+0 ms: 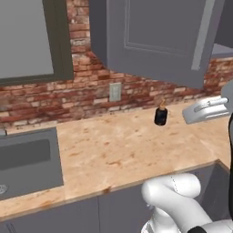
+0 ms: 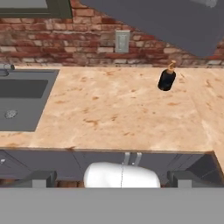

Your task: Close all open cabinet doors.

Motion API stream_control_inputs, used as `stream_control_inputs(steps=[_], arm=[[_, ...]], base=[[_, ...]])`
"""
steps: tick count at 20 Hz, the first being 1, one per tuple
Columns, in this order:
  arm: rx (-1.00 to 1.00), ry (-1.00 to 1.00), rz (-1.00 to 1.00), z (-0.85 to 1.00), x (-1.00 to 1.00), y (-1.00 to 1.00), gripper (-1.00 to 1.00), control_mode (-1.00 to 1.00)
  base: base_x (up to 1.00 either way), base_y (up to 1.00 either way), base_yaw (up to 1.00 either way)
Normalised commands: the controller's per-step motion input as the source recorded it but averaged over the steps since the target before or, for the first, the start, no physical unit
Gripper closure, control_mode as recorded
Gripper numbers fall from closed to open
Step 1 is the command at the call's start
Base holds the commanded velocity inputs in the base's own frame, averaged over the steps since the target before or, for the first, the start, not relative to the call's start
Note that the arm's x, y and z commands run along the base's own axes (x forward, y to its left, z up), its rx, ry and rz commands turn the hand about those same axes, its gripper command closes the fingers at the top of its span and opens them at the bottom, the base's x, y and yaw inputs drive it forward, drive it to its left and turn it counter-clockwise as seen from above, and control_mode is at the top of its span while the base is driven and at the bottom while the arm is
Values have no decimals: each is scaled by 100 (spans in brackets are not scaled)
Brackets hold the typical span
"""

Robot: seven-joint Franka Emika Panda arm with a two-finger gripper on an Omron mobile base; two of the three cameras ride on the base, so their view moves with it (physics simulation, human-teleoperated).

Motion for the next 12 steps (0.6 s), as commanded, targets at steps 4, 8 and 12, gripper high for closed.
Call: stream_control_inputs(steps=[4,8,12], arm=[[0,0,0,0,0,0,-100,100],[0,0,0,0,0,0,-100,100],[0,0,0,0,0,0,-100,100]], base=[[0,-59,4],[2,-49,1],[0,-35,0]])
